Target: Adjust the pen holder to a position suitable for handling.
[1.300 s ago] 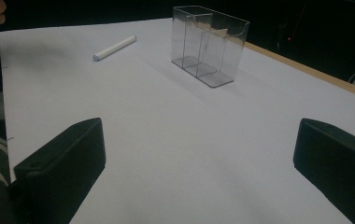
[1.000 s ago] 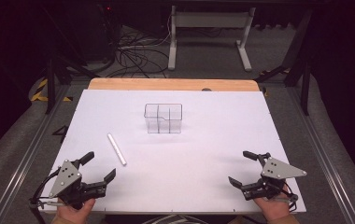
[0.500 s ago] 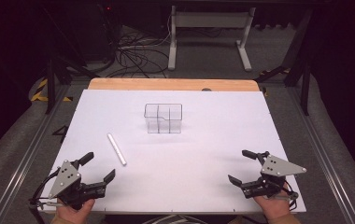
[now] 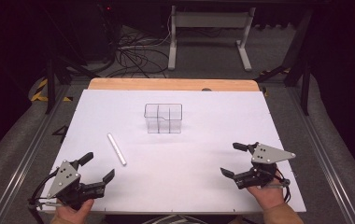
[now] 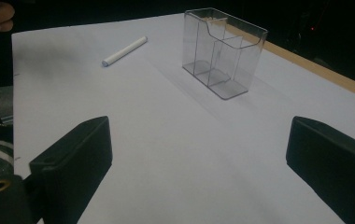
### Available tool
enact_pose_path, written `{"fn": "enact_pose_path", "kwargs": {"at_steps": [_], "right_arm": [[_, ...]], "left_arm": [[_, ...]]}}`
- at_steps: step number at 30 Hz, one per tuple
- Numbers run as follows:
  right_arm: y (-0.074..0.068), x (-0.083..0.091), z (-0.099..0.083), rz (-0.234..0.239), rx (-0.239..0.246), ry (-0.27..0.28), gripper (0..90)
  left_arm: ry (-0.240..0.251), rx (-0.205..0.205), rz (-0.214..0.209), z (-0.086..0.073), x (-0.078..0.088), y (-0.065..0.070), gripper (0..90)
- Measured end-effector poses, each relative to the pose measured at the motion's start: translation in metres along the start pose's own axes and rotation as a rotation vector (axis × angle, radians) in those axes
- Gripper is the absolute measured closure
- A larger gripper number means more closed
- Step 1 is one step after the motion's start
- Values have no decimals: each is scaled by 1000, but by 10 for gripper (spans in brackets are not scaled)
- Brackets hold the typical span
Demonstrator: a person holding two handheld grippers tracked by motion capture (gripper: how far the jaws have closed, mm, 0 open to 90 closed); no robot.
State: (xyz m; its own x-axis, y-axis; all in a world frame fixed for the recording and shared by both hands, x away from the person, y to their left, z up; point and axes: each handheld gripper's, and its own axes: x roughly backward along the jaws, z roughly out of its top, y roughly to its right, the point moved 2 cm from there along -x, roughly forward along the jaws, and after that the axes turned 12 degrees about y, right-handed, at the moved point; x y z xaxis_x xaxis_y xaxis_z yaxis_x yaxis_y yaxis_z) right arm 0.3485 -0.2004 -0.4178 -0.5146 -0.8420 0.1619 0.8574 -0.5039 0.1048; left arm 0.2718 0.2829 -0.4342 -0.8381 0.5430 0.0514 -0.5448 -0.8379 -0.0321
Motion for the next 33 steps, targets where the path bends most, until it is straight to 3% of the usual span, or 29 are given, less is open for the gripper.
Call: {"fn": "enact_pose_path", "kwargs": {"at_steps": [5,12,24,29,33], "right_arm": [[7,-13,5,18,-7,-4,69],[10,-31,18,38,20,-32,58],[12,-50,31,48,41,-13,29],[8,-54,35,65,71,-46,18],[6,-58,45,118,84,-112,108]], "left_arm": [[7,5,8,0,0,-2,104],[5,7,6,-1,-1,-3,105],[13,28,7,-2,0,-7,106],[13,28,5,-2,0,-7,106],[6,26,5,-2,0,-7,106]]}}
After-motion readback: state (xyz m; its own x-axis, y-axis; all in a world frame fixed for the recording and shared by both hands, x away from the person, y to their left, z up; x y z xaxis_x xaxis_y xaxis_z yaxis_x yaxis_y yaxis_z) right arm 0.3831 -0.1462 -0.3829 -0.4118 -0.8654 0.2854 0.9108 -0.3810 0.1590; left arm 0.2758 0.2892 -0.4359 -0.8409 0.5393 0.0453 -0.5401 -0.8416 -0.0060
